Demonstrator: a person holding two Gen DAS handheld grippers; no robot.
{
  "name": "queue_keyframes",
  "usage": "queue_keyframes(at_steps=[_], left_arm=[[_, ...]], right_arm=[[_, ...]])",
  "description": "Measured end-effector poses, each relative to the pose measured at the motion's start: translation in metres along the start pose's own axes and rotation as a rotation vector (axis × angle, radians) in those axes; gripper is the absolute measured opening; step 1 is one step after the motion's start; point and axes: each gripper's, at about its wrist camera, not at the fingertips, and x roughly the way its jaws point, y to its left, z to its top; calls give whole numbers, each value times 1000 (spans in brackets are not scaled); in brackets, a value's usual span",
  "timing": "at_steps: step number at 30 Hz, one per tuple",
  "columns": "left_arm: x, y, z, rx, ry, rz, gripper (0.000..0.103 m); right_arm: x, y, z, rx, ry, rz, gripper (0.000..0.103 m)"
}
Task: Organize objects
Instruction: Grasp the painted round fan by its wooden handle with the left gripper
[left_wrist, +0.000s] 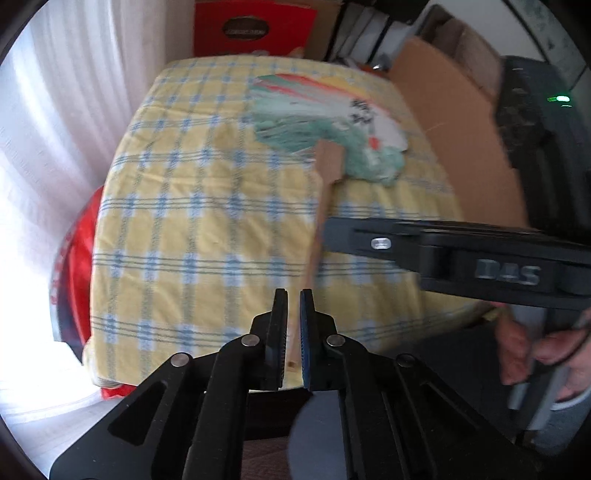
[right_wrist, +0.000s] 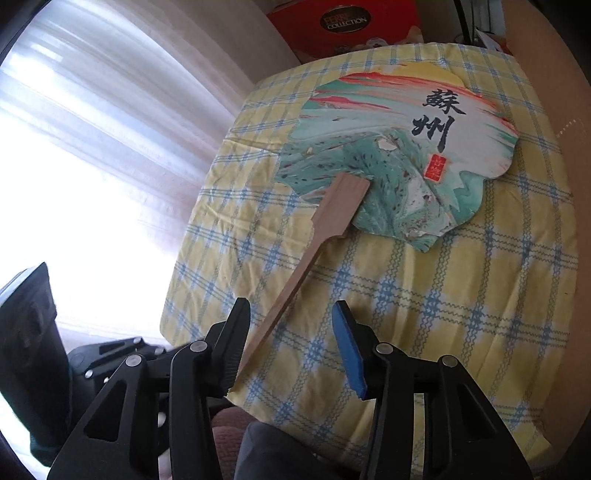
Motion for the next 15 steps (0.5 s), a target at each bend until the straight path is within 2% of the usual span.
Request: queue_keyframes(at_steps=[4,5,12,15], left_arm=[[5,2,-1,-14,-10,-31,38],[7,2,-3,-17,-9,-46,40],[13,-12,-2,49,-21,41,40],[15,-16,-2,78,-31,101,30]], right_arm=[[-7,-2,4,-9,-25,-30,48],[-9,-3,3,-12,-29,-39,48],[-10,-6,4,-10,-28,-44,48],[-9,-6,4,-9,-27,-44,48]])
